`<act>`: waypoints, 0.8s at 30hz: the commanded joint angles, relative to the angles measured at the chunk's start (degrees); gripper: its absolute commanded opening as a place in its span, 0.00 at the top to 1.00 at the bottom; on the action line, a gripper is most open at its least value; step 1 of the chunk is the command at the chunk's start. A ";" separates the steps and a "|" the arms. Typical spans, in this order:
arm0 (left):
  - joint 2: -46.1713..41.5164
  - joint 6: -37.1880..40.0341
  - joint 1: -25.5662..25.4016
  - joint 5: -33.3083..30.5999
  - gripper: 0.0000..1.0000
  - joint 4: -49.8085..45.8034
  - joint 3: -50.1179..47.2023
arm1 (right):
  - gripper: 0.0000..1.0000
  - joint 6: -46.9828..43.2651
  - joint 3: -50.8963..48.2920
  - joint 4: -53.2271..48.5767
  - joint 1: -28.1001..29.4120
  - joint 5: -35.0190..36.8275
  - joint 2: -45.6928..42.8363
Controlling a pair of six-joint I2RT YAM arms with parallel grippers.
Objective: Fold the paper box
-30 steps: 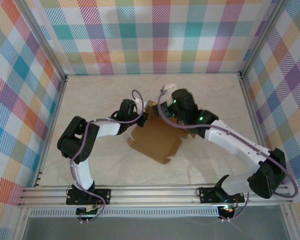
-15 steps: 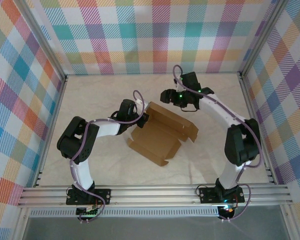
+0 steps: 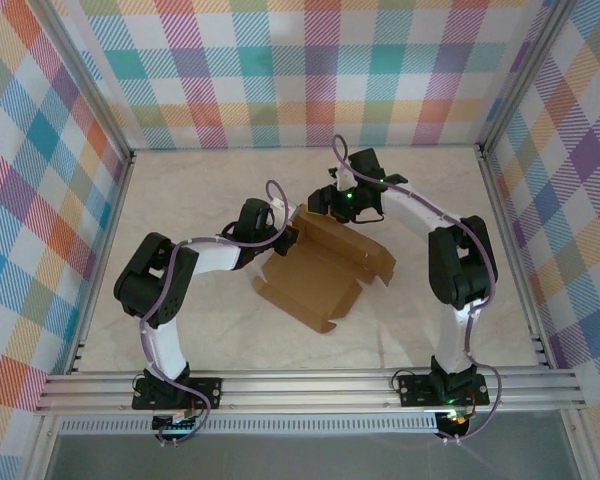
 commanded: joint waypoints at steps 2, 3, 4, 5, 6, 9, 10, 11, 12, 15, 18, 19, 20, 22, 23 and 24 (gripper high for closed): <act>-0.88 -3.18 -0.59 1.65 0.91 2.31 -1.42 | 0.51 -0.22 1.01 -0.05 0.30 -3.70 0.78; -1.30 -3.35 -0.73 1.55 0.91 2.72 -2.02 | 0.51 0.01 0.81 0.13 0.38 -4.59 0.70; -1.76 -3.46 -0.82 1.38 0.91 2.89 -2.56 | 0.51 0.16 0.44 0.20 0.33 -5.16 0.53; -2.42 -3.68 -0.86 1.11 0.91 3.00 -3.22 | 0.51 0.35 -0.18 0.41 0.42 -5.65 0.04; -3.32 -3.91 -0.94 0.96 0.91 3.09 -4.05 | 0.51 0.66 -0.79 0.66 0.51 -6.06 -0.51; -6.37 -4.49 -1.20 0.07 0.92 3.00 -6.78 | 0.51 2.07 -3.81 2.80 1.04 -8.01 -3.15; -7.37 -4.61 -1.26 -0.27 0.92 2.82 -7.68 | 0.51 2.30 -4.64 3.12 1.27 -8.14 -3.85; -8.34 -4.65 -1.37 -0.58 0.92 2.46 -8.64 | 0.51 2.44 -5.35 3.14 1.53 -8.12 -4.57; -9.44 -4.60 -1.51 -0.99 0.92 2.26 -9.72 | 0.51 2.64 -6.04 3.16 1.71 -8.06 -5.12; -11.36 -4.60 -1.69 -1.49 0.92 1.09 -11.96 | 0.51 3.40 -8.55 3.96 2.60 -7.89 -6.81; -12.58 -4.40 -2.38 -1.81 0.91 0.80 -14.01 | 0.50 4.02 -10.31 5.32 3.23 -7.84 -7.51; -12.79 -4.28 -2.65 -2.04 0.91 0.80 -14.55 | 0.48 4.12 -10.38 5.43 3.26 -7.66 -7.48; -12.95 -4.09 -2.87 -2.21 0.91 0.72 -14.92 | 0.47 4.16 -10.04 5.66 3.41 -7.64 -7.06; -12.74 -3.76 -3.23 -2.85 0.91 0.88 -15.19 | 0.45 4.42 -8.90 5.74 3.46 -7.71 -5.86; -12.64 -3.74 -3.23 -3.04 0.91 1.28 -15.35 | 0.45 4.57 -8.27 5.81 3.65 -7.86 -5.27; -12.57 -3.74 -3.23 -3.28 0.91 1.51 -15.30 | 0.45 4.75 -7.44 5.74 3.79 -8.16 -4.49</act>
